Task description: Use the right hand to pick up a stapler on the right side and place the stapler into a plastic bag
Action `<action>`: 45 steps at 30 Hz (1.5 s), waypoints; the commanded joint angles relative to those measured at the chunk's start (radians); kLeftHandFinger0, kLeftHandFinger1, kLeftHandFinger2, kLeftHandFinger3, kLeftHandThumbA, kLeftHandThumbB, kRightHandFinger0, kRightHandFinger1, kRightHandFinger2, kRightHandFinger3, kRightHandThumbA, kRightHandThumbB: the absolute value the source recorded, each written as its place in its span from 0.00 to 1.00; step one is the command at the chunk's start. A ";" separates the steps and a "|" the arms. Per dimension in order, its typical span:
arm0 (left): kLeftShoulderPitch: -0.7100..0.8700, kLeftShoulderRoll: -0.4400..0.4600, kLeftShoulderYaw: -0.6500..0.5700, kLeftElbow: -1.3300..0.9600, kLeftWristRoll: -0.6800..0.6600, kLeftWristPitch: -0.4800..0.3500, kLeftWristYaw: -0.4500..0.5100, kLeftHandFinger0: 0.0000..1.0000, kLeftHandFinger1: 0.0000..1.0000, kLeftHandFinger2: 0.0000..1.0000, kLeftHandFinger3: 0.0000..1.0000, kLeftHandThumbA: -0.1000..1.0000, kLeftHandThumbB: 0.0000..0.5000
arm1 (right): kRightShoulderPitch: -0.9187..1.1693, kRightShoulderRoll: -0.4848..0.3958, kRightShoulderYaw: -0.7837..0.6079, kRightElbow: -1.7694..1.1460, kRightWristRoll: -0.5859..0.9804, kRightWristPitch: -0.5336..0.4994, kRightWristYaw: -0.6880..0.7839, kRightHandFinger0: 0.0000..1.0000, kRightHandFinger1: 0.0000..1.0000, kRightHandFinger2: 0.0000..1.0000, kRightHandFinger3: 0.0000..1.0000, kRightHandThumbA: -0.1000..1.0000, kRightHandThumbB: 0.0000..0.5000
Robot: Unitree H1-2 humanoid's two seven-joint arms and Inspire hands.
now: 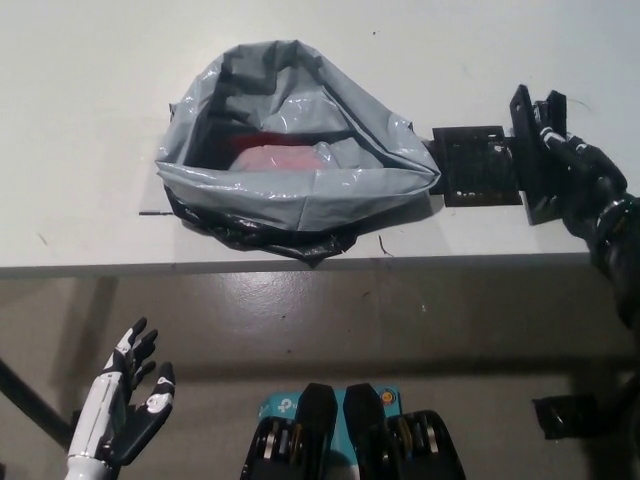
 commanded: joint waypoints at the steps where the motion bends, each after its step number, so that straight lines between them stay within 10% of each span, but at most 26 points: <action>1: -0.009 0.026 -0.009 -0.019 0.027 -0.011 -0.005 1.00 1.00 1.00 1.00 0.48 0.00 | -0.111 0.045 -0.015 -0.096 0.141 0.155 0.091 0.00 0.19 0.56 0.79 0.23 0.30; 9: -0.012 0.026 -0.014 -0.010 0.031 -0.029 -0.003 1.00 1.00 1.00 1.00 0.46 0.00 | -0.158 0.091 0.093 -0.261 0.126 0.213 0.119 0.00 0.26 0.61 0.85 0.23 0.34; 20: -0.018 0.033 -0.015 -0.018 0.033 -0.020 -0.010 1.00 1.00 1.00 1.00 0.48 0.00 | -0.231 0.144 0.264 -0.371 0.119 0.245 0.111 0.00 0.26 0.58 0.53 0.20 0.41; 27: -0.025 0.036 -0.023 -0.013 0.041 -0.025 -0.013 0.96 1.00 1.00 1.00 0.51 0.00 | -0.256 0.159 0.393 -0.406 0.051 0.241 0.073 0.00 0.35 0.71 0.68 0.20 0.31; 33: -0.026 0.042 -0.029 -0.019 0.034 -0.023 -0.019 0.95 1.00 1.00 1.00 0.53 0.00 | -0.290 0.180 0.525 -0.314 -0.057 0.177 0.024 0.00 0.31 0.59 0.51 0.27 0.56; 39: -0.031 0.046 -0.036 -0.023 0.044 -0.027 -0.019 0.91 1.00 1.00 1.00 0.55 0.00 | -0.348 0.189 0.697 -0.192 -0.198 0.052 -0.023 0.00 0.32 0.63 0.69 0.26 0.43; 45: -0.044 0.044 -0.041 -0.022 0.042 -0.022 -0.020 0.89 1.00 1.00 1.00 0.54 0.00 | -0.371 0.177 0.992 -0.205 -0.513 -0.170 -0.243 0.00 0.20 0.42 0.41 0.30 0.33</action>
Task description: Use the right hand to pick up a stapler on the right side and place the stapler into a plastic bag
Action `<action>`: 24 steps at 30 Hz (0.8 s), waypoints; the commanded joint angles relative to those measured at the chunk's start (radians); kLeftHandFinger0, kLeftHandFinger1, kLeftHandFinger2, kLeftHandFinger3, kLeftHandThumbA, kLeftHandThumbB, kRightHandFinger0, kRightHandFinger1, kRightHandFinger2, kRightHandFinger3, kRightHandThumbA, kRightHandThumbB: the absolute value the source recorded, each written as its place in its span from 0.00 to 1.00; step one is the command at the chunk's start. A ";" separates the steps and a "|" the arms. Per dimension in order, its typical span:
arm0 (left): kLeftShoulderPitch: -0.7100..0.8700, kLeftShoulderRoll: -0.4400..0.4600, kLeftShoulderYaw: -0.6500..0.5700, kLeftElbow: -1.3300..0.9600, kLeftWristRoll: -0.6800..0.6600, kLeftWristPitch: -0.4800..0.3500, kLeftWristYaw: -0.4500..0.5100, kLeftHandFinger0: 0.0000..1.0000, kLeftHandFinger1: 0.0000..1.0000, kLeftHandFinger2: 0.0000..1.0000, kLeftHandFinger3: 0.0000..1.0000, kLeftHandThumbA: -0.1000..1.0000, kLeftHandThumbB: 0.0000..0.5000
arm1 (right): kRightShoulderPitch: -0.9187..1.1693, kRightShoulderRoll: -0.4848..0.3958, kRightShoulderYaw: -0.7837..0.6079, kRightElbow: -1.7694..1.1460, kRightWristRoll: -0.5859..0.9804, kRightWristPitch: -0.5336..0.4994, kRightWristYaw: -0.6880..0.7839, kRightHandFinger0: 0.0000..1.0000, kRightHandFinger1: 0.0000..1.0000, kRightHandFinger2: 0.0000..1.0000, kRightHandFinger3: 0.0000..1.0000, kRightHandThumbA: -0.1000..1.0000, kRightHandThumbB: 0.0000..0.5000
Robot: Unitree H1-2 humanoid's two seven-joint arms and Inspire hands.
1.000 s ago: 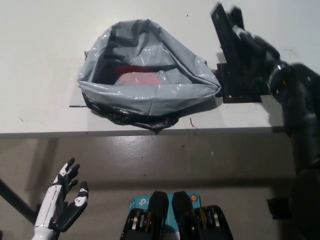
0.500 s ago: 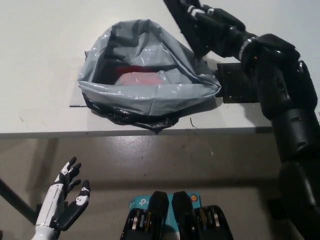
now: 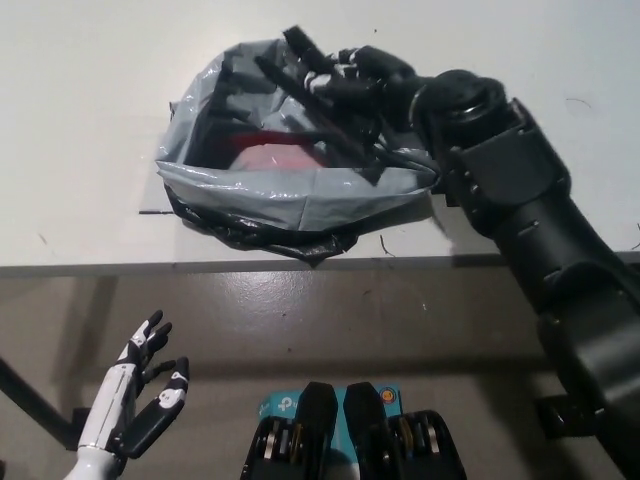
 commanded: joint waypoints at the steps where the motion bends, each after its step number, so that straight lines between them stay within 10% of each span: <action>1: -0.022 0.019 -0.005 -0.022 0.012 -0.022 -0.007 0.89 1.00 1.00 1.00 0.54 0.00 | -0.128 0.001 0.227 -0.029 -0.356 -0.321 -0.272 0.00 0.16 0.38 0.39 0.30 0.32; 19: -0.042 0.034 -0.039 -0.051 0.019 0.033 -0.042 0.90 1.00 1.00 1.00 0.40 0.00 | -0.176 -0.012 0.415 0.056 -0.521 -0.507 -0.574 0.00 0.16 0.45 0.52 0.41 0.31; 24: -0.047 0.040 -0.049 -0.052 0.024 0.030 -0.048 0.87 1.00 1.00 1.00 0.41 0.00 | -0.179 -0.004 0.417 0.085 -0.529 -0.520 -0.565 0.00 0.01 0.22 0.34 0.42 0.32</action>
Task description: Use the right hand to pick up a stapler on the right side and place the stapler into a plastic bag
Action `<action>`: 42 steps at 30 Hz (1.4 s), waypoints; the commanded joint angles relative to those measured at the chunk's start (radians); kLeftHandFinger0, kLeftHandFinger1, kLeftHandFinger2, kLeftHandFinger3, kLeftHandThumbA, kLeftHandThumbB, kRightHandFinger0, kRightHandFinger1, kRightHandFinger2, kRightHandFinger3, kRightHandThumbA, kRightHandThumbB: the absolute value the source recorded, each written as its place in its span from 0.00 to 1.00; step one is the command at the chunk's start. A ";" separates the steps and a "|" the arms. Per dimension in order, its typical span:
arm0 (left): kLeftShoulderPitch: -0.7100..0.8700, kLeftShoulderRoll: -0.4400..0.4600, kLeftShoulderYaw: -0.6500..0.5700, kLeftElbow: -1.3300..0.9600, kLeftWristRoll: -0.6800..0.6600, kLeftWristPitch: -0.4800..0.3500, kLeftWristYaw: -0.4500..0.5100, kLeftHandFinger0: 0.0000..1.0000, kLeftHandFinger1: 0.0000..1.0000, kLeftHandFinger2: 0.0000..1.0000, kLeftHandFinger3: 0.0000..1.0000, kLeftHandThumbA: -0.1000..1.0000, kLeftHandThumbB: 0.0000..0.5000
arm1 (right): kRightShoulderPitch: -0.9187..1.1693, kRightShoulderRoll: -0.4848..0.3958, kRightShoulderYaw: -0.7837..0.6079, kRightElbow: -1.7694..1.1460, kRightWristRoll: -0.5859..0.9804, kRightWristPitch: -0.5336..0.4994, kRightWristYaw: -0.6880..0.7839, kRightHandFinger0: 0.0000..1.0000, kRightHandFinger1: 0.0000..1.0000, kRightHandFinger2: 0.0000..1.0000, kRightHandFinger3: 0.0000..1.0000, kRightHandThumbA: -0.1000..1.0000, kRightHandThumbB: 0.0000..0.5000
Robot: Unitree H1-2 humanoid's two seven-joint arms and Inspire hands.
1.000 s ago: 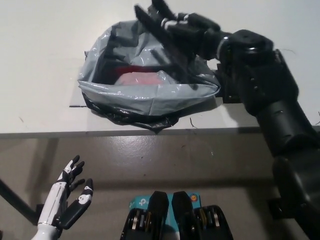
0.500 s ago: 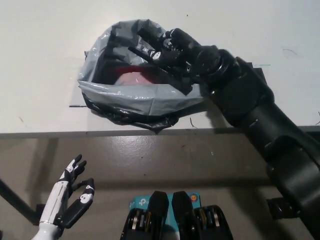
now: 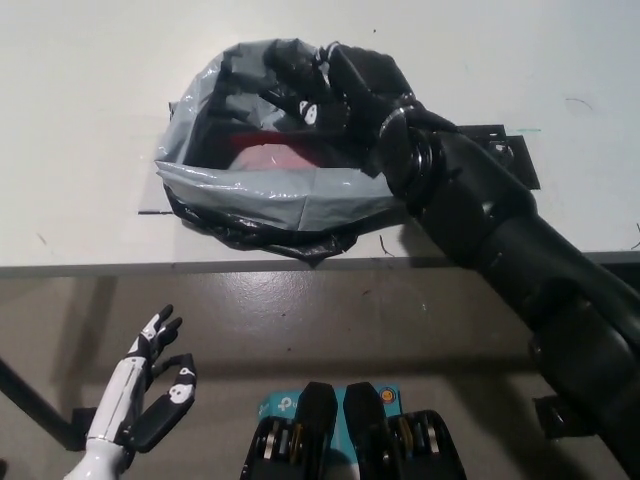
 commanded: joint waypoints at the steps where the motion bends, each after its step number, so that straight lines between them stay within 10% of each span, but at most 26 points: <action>1: -0.030 0.040 -0.025 -0.048 0.026 0.007 -0.037 0.87 1.00 1.00 1.00 0.41 0.00 | -0.173 0.000 0.017 0.004 -0.140 -0.219 -0.196 0.00 0.00 0.17 0.27 0.40 0.33; 21: -0.057 0.049 -0.047 -0.046 0.039 0.016 -0.038 0.81 0.95 1.00 1.00 0.42 0.00 | -0.174 0.082 -0.007 0.100 -0.194 -0.256 -0.144 0.00 0.00 0.13 0.07 0.43 0.36; 24: -0.059 0.051 -0.046 -0.052 0.040 0.018 -0.039 0.80 0.94 1.00 1.00 0.42 0.00 | -0.179 0.090 -0.019 0.110 -0.176 -0.213 -0.024 0.05 0.09 0.24 0.32 0.50 0.47; 27: -0.070 0.052 -0.050 -0.056 0.055 0.024 -0.036 0.78 0.92 1.00 1.00 0.43 0.00 | -0.196 0.086 -0.028 0.139 -0.156 -0.184 0.106 0.36 0.43 0.61 0.86 0.58 0.54; 28: -0.072 0.053 -0.050 -0.058 0.061 0.023 -0.035 0.77 0.91 1.00 1.00 0.43 0.00 | -0.201 0.083 -0.038 0.156 -0.145 -0.175 0.156 0.57 0.64 0.89 1.00 0.62 0.62; 34: -0.030 0.072 -0.039 -0.051 0.053 -0.012 -0.036 0.78 0.90 1.00 1.00 0.41 0.00 | -0.172 0.088 -0.047 0.175 -0.160 -0.160 0.197 0.90 1.00 1.00 1.00 0.59 0.65; 39: -0.022 0.052 -0.022 -0.034 0.017 -0.005 -0.024 0.76 0.88 1.00 1.00 0.36 0.00 | -0.174 0.075 -0.059 0.169 -0.167 -0.181 0.225 0.82 0.95 1.00 1.00 0.60 0.64; 42: -0.039 0.050 -0.011 -0.011 0.012 -0.030 -0.016 0.74 0.87 1.00 1.00 0.42 0.00 | -0.189 0.075 -0.062 0.177 -0.172 -0.189 0.234 0.96 1.00 1.00 1.00 0.64 0.66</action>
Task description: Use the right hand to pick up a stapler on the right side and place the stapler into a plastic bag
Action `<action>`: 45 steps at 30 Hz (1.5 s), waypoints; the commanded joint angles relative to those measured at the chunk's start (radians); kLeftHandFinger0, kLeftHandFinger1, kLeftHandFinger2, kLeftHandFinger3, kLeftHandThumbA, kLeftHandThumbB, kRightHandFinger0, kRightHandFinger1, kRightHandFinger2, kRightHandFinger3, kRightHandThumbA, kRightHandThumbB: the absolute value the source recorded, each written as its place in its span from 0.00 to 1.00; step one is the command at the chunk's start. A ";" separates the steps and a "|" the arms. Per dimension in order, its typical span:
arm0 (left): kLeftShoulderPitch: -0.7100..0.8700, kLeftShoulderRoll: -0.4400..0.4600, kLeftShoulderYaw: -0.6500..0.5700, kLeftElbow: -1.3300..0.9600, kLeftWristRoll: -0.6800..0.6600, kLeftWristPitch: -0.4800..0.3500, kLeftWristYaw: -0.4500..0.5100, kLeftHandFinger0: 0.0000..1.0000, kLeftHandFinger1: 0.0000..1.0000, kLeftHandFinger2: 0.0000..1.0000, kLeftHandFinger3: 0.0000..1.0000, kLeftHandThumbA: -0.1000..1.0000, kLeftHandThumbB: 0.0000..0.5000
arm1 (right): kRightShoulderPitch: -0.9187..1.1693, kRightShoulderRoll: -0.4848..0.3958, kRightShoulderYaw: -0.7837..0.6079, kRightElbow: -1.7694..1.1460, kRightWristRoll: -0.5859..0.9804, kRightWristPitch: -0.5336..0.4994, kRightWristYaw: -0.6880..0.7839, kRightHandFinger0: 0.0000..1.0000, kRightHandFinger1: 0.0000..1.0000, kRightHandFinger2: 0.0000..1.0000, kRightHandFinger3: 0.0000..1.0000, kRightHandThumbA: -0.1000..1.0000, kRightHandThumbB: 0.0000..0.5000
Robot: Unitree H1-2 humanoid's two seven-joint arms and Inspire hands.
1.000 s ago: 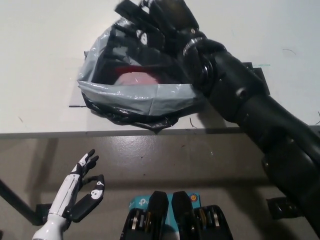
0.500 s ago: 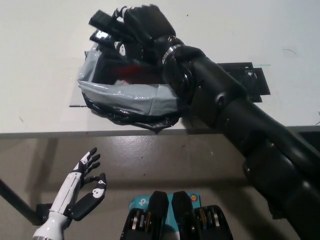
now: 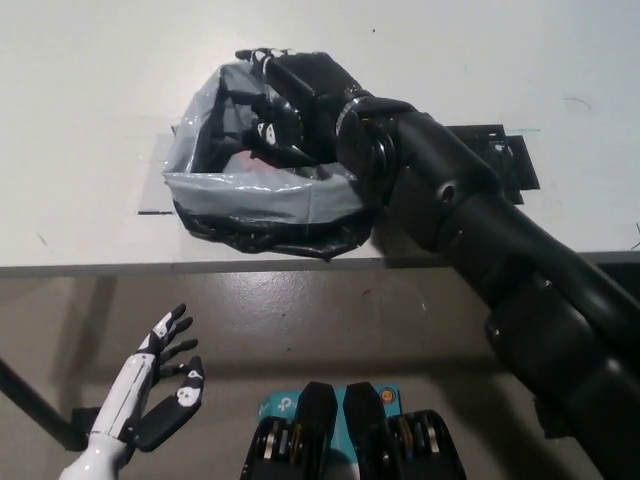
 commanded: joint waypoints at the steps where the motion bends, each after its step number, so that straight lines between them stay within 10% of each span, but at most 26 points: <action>1: -0.001 -0.002 0.019 -0.003 -0.019 -0.049 0.008 0.74 0.88 1.00 1.00 0.43 0.00 | -0.076 -0.010 -0.018 -0.012 0.001 -0.006 0.060 1.00 1.00 1.00 1.00 0.64 0.66; 14: 0.129 -0.002 0.020 -0.036 -0.051 -0.055 -0.022 0.92 1.00 1.00 1.00 0.60 0.00 | 0.226 -0.206 -0.247 -0.791 0.182 0.168 0.258 1.00 1.00 1.00 1.00 0.88 0.76; 26: 0.092 -0.020 0.051 0.004 -0.081 -0.068 0.000 1.00 1.00 1.00 1.00 0.89 0.01 | 0.385 -0.467 -0.573 -1.550 0.467 0.375 0.345 1.00 1.00 1.00 1.00 0.82 0.63; 30: 0.007 -0.013 0.061 0.032 -0.081 -0.067 0.003 1.00 1.00 1.00 1.00 0.92 0.02 | 0.567 -0.525 -0.707 -1.898 0.602 0.394 0.246 1.00 1.00 1.00 1.00 0.80 0.42; 35: -0.073 -0.022 0.067 0.071 -0.099 -0.056 0.004 1.00 1.00 1.00 1.00 0.92 0.00 | 0.794 -0.487 -0.692 -2.180 0.622 0.354 0.118 1.00 1.00 1.00 1.00 0.75 0.55; 45: -0.175 -0.016 0.086 0.078 -0.126 -0.054 0.000 1.00 1.00 1.00 1.00 1.00 0.00 | 1.152 -0.259 -0.568 -2.131 0.557 -0.042 -0.040 1.00 1.00 1.00 1.00 0.78 0.36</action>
